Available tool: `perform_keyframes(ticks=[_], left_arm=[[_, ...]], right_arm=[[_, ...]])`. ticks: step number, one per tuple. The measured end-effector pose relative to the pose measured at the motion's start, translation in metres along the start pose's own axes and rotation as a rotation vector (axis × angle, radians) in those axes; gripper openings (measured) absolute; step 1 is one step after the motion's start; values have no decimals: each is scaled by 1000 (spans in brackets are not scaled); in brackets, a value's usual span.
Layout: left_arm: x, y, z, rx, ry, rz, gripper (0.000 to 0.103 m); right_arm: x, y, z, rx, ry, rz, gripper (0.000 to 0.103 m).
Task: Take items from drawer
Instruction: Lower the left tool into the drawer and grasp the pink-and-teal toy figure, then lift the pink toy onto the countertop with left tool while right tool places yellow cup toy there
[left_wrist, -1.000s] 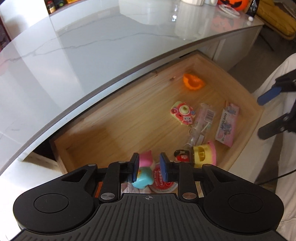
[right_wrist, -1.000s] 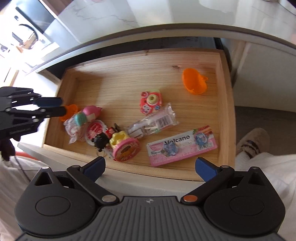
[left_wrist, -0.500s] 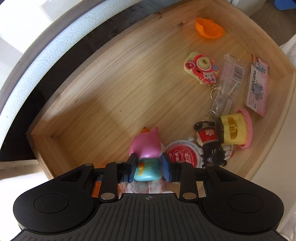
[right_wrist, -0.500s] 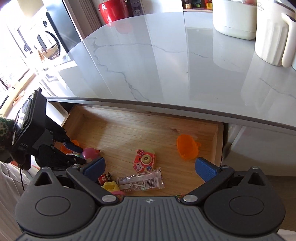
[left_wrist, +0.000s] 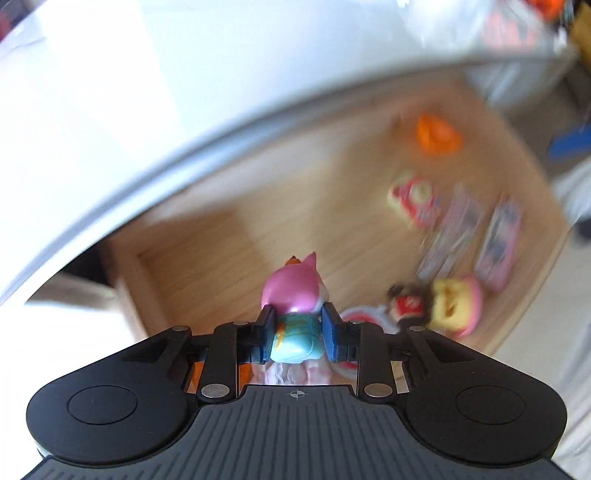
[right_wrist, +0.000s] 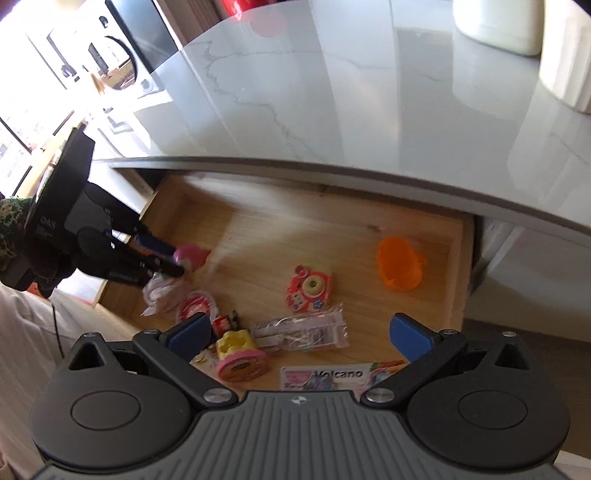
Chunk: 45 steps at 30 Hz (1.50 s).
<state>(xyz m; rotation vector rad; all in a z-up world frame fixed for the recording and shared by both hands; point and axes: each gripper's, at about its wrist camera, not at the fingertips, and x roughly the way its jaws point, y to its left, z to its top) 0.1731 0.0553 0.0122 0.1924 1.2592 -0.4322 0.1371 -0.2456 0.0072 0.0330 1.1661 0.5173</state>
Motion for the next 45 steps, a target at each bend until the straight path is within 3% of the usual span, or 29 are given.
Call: perform_keyframes(ticks=[3,6,9,11,19,21,22,27,32,36,41,45], left_arm=[[-43,9,-24,-125,-161,-143,29],[-54,24,-43,-248,-242,-252,29],[-55,39,-52,-297,-234,-233,29],[-57,52,-51,-337,-218,-234,30],[-51,67,-78,-364,-189,-220,30],[-49,63,-77,-346,-192,-220,30],[-48,61,-76,-337,-193,-219,30],[-48,46,-68,-277,-232,-215,30],[-96,40,-52,-257,-506,-261,30],[-117,28,6,-272,-620,-168,30],[-71,14,115,-285,-694,-6,31],[-21,11,158,-358,-631,57,35]], right_arm=[[18,19,12,-84,101,6,93],[51,43,25,-128,252,38,80],[95,66,29,-156,427,34,69],[120,78,30,-176,509,-12,67],[171,90,30,-185,666,-132,66],[176,90,28,-184,695,-141,51],[177,90,26,-187,703,-145,50],[144,91,24,-217,612,-122,49],[62,70,36,-137,384,-6,49],[-1,51,49,-86,167,32,49],[-48,35,53,-77,-62,-2,49],[-59,17,51,-17,-181,-4,49]])
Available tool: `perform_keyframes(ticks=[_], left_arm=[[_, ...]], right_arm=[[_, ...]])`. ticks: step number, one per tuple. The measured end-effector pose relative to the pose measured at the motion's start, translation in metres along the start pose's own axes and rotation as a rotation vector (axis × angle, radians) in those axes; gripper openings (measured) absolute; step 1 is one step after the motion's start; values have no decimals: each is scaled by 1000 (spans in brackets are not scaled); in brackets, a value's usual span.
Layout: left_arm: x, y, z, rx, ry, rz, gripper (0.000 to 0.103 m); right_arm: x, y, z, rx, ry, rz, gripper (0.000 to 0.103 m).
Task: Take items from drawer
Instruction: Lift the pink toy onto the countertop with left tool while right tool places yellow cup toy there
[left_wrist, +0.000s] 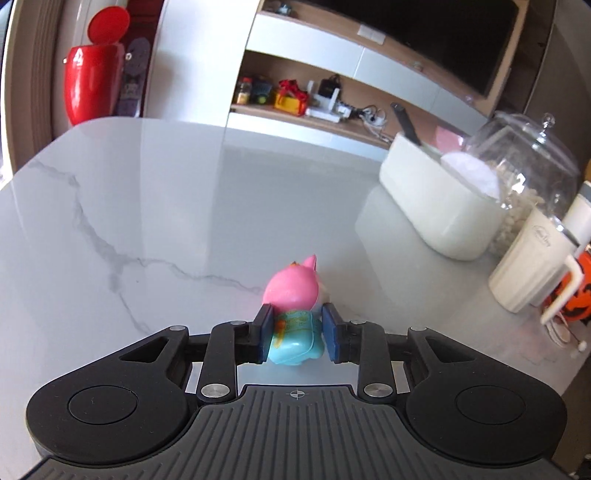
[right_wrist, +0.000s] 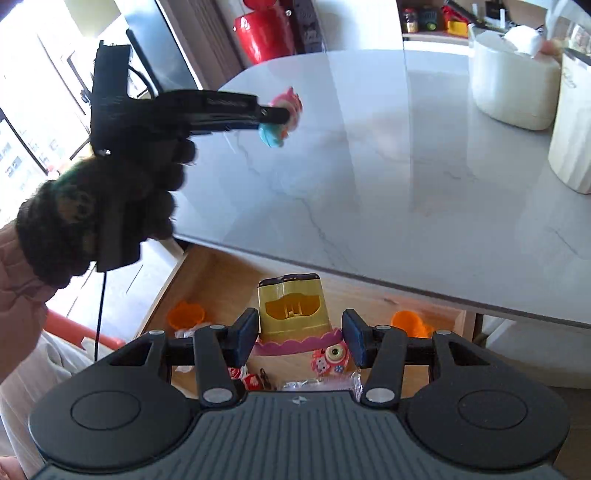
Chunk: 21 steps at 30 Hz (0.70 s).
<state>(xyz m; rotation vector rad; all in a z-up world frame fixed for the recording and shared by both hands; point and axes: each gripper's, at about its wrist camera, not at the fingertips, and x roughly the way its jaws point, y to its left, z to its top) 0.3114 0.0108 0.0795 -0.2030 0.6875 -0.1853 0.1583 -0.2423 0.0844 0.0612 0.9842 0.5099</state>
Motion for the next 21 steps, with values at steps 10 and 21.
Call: perform_keyframes(ticks=[10,21], left_arm=[[-69,3,-18,123,-68,-20,34],[-135,59,-102,150,81,-21,34]], right_arm=[[0,-17,44,25,-136,-35,49],[110,-8,158,-5,-325,-96,52]])
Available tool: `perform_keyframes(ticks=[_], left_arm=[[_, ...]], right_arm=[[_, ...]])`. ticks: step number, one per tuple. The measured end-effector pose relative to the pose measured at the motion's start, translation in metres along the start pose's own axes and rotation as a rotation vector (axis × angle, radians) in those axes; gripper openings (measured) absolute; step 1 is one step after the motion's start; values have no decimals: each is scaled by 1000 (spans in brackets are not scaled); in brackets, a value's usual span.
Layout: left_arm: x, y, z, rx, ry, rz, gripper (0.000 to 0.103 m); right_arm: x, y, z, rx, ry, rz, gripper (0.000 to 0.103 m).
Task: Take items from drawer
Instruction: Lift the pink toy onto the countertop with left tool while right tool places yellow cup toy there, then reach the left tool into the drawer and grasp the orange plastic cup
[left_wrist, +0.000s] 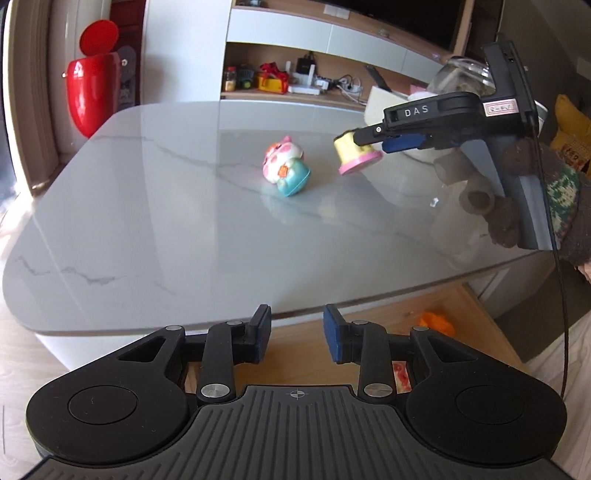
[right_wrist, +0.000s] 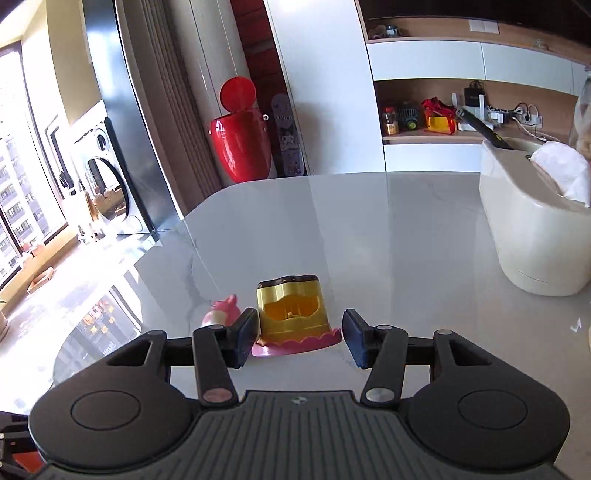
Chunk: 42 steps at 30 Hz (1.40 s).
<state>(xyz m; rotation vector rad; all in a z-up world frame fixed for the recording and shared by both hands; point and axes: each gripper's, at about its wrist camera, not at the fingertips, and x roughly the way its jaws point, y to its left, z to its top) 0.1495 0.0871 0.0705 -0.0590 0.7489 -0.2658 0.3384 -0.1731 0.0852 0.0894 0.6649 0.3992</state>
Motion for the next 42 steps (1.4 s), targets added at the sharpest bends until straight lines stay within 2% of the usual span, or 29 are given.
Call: perform_keyframes(ticks=[4,8,11,16,20,22,25,28,30,33,37,42], left_arm=[[-1,18,-10,-46,24,-13,34],[2,27,-14,-60,73,14,34],[3,26,-16,-49,108,29,34],[7,24,-21,-51,162,47,34],[10,26,-23,-77,251,80,34],[14,23,-24,-76,312,72,34],[25,6,-27,24,440,67,34],[41,-16,-33,181,538,86,34],[51,-22,-36,240,593,88,34],[65,-23,-40,254,651,97,34],[85,-20,-46,230,709,94,34],[116,-18,-58,259,788,162,34]], right_arm=[[32,10,-17,15,90,-27,52],[23,16,-31,-14,114,-14,52],[5,17,-38,-26,127,0,53],[-40,14,-54,-46,131,45,59],[-85,11,-75,-63,144,73,75],[-107,11,-94,-88,172,84,77],[-125,10,-118,-142,219,96,82],[-127,3,-135,-161,257,85,82],[-122,0,-142,-156,281,68,82],[-118,-5,-147,-152,314,61,82],[-123,-3,-146,-158,314,68,85],[-127,-3,-146,-159,307,74,86]])
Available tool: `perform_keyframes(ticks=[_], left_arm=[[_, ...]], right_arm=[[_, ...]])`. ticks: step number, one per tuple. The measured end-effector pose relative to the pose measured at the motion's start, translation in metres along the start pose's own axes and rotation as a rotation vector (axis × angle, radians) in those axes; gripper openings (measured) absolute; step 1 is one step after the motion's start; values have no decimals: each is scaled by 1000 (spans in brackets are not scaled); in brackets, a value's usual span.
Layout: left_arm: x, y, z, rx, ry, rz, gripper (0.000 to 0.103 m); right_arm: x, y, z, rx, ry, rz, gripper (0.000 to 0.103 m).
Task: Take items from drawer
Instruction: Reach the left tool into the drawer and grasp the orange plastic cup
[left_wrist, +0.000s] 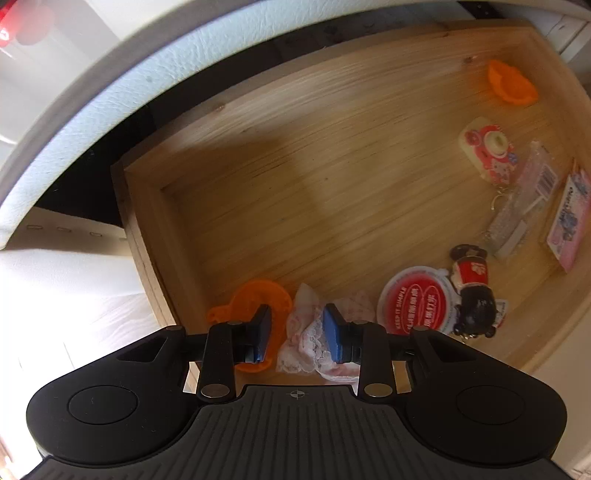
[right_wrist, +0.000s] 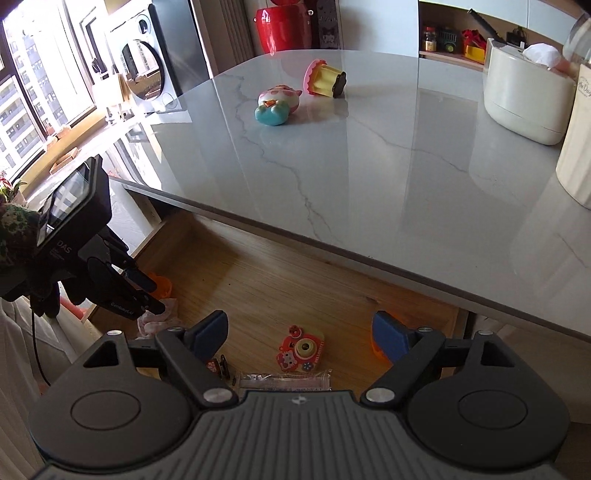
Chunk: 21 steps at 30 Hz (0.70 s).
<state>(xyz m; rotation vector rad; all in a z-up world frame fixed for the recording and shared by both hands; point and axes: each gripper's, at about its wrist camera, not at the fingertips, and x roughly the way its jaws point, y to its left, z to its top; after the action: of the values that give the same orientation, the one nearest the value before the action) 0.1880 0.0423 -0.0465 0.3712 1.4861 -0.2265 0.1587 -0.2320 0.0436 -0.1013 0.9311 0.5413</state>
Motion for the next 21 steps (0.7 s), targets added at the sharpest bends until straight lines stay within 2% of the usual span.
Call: perform_keyframes(ticks=[2,3,4,6,7,11,12,13,18,19,21], left_arm=[[8,1,4,-7,21,12,33],[11,1,6,-8,32,8,29],[14,0,8,-14,41,-6,24],[16,-1,12,-43,33,-63,24],[15,-2,15,-63,18,-108,24],[-6,-10,22,-116,-100,-385,24],[-15,-12,21,-102,-130,-408,24],[-25,-13,20,-80,-156,-398,24],[-61,-5,5,15,-248,-193,24],[-62,-2,1,15,-257,-184,24],[-60,3,-1,-14,-265,-218,24]], right_arm=[[-1,-2,0,7,-5,-7,86],[-1,-4,1,13,-6,-9,86],[-1,-5,2,21,-7,-11,86],[-1,-8,2,37,-8,-15,87],[-1,-9,2,41,-8,-16,87],[4,-12,3,51,6,-32,88],[6,-13,2,53,13,-36,88],[7,-13,1,53,19,-41,88],[9,-14,-1,47,36,-47,89],[8,-14,-1,48,35,-47,90],[7,-14,0,49,30,-45,92]])
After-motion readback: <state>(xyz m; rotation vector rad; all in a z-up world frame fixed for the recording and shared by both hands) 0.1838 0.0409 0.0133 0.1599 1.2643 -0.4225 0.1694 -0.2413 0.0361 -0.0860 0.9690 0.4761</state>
